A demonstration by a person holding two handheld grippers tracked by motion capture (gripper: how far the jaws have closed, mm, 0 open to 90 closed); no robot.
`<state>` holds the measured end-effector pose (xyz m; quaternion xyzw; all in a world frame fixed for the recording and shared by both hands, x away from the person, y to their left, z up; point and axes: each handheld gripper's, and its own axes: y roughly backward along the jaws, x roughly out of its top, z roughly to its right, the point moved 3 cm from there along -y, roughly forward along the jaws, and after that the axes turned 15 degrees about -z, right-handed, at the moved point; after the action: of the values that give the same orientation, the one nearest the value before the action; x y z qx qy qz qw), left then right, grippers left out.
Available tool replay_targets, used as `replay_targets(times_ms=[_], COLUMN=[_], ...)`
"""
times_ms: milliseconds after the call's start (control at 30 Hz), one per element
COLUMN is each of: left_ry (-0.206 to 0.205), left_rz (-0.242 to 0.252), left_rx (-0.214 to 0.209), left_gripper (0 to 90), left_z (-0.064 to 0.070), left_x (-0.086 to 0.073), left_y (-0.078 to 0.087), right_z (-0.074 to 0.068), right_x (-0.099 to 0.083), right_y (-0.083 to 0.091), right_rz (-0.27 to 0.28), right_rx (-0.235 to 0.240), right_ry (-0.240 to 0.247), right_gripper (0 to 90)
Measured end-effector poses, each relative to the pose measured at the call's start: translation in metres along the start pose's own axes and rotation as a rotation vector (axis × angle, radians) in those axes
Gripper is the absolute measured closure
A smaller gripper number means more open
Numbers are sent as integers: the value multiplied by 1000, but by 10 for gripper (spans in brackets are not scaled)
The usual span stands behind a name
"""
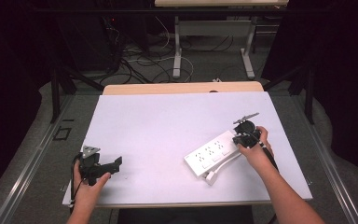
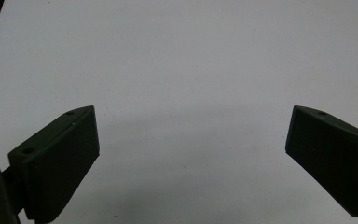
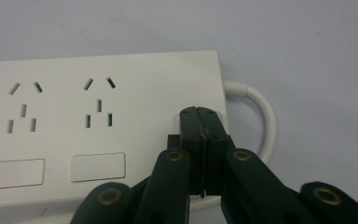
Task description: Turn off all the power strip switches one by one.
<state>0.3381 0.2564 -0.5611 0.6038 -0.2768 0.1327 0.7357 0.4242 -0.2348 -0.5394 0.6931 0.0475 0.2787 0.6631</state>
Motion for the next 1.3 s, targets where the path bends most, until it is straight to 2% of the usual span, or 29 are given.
replay_targets(times_ms=[467, 700, 800, 833, 900, 1033, 1100, 1300], left_ry=[-3, -5, -7, -8, -7, -5, -1, -7], left_rz=[2, 2, 2, 1, -1, 2, 1, 2], left_rx=[-3, -5, -6, -7, -6, -5, -5, -3], left_gripper=[26, 26, 26, 26, 26, 26, 26, 25], left_z=[0, 1, 1, 1, 2, 1, 0, 1], left_x=[0, 0, 0, 0, 0, 0, 0, 0], left_y=[1, 1, 0, 0, 0, 0, 0, 0], right_z=[5, 3, 4, 5, 6, 9, 12, 15], right_x=[1, 1, 1, 0, 0, -1, -3, -5], right_y=[-2, -3, -4, -4, -4, -3, -1, -2], right_rz=[-13, -22, -18, -20, -16, 19, 19, 23], right_rx=[29, 19, 22, 40, 42, 95, 84, 90], right_ry=[-42, -24, -32, -39, -44, -61, -82, -78], right_gripper=[900, 900, 900, 900, 900, 900, 900, 900])
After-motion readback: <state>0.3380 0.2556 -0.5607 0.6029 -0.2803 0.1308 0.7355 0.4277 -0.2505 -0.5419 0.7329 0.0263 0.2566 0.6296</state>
